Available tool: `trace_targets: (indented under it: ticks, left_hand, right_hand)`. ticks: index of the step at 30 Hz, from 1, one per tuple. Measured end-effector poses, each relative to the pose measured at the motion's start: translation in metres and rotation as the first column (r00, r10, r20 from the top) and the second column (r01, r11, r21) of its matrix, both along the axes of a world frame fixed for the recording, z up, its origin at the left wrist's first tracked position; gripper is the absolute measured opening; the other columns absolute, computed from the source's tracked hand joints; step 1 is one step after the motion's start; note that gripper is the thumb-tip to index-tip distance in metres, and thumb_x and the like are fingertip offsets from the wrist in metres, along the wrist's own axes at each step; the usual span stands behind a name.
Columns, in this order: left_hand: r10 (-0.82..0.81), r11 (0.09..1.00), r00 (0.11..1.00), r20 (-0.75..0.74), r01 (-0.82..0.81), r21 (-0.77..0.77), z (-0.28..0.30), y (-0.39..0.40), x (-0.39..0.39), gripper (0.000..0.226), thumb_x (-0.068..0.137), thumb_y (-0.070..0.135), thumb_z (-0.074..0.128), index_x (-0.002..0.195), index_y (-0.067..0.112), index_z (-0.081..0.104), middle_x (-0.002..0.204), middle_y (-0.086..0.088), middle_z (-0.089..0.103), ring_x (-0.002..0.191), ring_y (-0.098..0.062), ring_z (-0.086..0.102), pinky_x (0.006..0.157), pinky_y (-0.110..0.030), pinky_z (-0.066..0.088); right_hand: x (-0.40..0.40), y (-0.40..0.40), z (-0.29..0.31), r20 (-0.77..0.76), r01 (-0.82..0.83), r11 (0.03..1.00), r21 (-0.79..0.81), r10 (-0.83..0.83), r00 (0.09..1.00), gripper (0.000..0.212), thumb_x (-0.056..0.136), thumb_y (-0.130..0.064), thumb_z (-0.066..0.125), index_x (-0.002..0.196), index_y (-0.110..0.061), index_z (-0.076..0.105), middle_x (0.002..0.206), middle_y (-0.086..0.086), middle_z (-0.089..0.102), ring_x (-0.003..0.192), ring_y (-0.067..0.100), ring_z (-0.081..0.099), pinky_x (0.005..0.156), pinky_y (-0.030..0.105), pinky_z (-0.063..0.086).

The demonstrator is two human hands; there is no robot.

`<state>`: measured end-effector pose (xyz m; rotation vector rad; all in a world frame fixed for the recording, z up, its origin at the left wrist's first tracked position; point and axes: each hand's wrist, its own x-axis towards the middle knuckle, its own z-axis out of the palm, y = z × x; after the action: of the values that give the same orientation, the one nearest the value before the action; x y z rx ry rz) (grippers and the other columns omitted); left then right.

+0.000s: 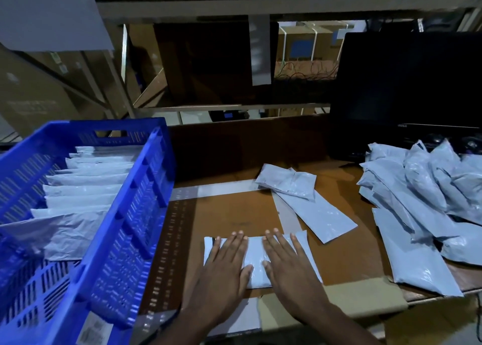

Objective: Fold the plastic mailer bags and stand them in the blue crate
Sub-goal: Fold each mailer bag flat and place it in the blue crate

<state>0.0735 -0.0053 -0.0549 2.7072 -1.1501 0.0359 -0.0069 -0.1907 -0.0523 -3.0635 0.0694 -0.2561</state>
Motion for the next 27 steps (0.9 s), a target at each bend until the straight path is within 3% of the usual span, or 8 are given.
trace_targets:
  ticks: [2,7,11,16,20,23,27]
  left_hand:
    - [0.004,1.0,1.0,-0.003,-0.004,0.004,0.002,0.0,0.001,0.064,0.107,0.052,0.013,0.159,0.019,0.029,0.166,0.005,0.026,0.154,-0.005,0.011,0.123,-0.04,0.009]
    - [0.053,0.996,0.998,-0.04,-0.056,-0.074,0.0,-0.001,-0.001,0.068,0.103,0.057,0.016,0.163,0.023,0.015,0.168,0.012,0.004,0.153,-0.001,-0.006,0.126,-0.035,-0.003]
    - [0.113,0.988,0.992,-0.057,-0.119,-0.1,0.0,0.003,0.001,0.076,0.101,0.064,0.021,0.163,0.021,0.011,0.169,0.009,0.004,0.154,-0.003,-0.005,0.125,-0.029,-0.006]
    - [0.106,0.992,0.993,-0.061,-0.11,-0.07,0.0,0.005,0.0,0.079,0.1,0.067,0.016,0.163,0.021,0.005,0.17,0.007,-0.002,0.154,-0.004,-0.012,0.125,-0.03,-0.006]
    - [0.107,0.993,0.992,-0.067,-0.111,-0.047,0.002,0.005,0.001,0.082,0.097,0.069,0.009,0.163,0.021,0.004,0.17,0.007,-0.004,0.154,-0.005,-0.013,0.124,-0.028,-0.008]
    - [0.109,0.993,0.992,-0.071,-0.112,-0.047,0.002,0.006,0.001,0.081,0.097,0.069,0.011,0.163,0.022,0.004,0.17,0.007,-0.002,0.154,-0.004,-0.01,0.124,-0.028,-0.008]
    - [0.113,0.992,0.989,-0.098,-0.119,-0.051,0.006,0.005,0.0,0.081,0.098,0.07,0.011,0.163,0.023,0.005,0.17,0.009,-0.001,0.154,-0.004,-0.009,0.124,-0.026,-0.009]
  right_hand:
    - [0.003,-0.001,0.004,-0.022,0.002,1.0,-0.002,-0.002,1.0,0.054,0.103,-0.045,0.031,0.141,-0.016,0.057,0.151,0.001,0.049,0.143,0.02,0.041,0.119,0.042,0.013]
    - [0.002,-0.001,0.008,-0.051,0.022,0.997,0.075,-0.018,0.999,0.057,0.104,-0.047,0.031,0.147,-0.016,0.05,0.156,-0.001,0.04,0.147,0.018,0.033,0.121,0.036,0.007]
    - [0.004,-0.011,0.013,-0.09,0.128,0.978,0.161,-0.115,0.989,0.075,0.099,-0.067,0.018,0.16,-0.024,0.016,0.164,-0.01,0.001,0.153,0.008,-0.003,0.121,0.026,-0.014]
    - [-0.011,-0.02,0.021,-0.154,0.183,0.963,0.198,-0.154,0.976,0.092,0.082,-0.083,-0.004,0.157,-0.031,-0.011,0.158,-0.016,-0.022,0.142,0.0,-0.028,0.115,0.024,-0.019]
    - [-0.011,-0.024,0.023,-0.194,0.222,0.941,0.254,-0.176,0.965,0.091,0.084,-0.084,0.003,0.159,-0.032,-0.008,0.157,-0.018,-0.021,0.143,0.0,-0.022,0.117,0.025,-0.01]
    - [-0.015,-0.026,0.017,-0.205,0.231,0.935,0.269,-0.179,0.962,0.093,0.082,-0.086,-0.003,0.158,-0.034,-0.007,0.159,-0.02,-0.02,0.147,0.002,-0.019,0.119,0.027,-0.009]
    - [-0.01,-0.029,0.018,-0.191,0.233,0.917,0.324,-0.178,0.965,0.08,0.094,-0.077,0.009,0.16,-0.032,0.007,0.166,-0.016,0.001,0.147,-0.004,-0.009,0.118,0.023,-0.009]
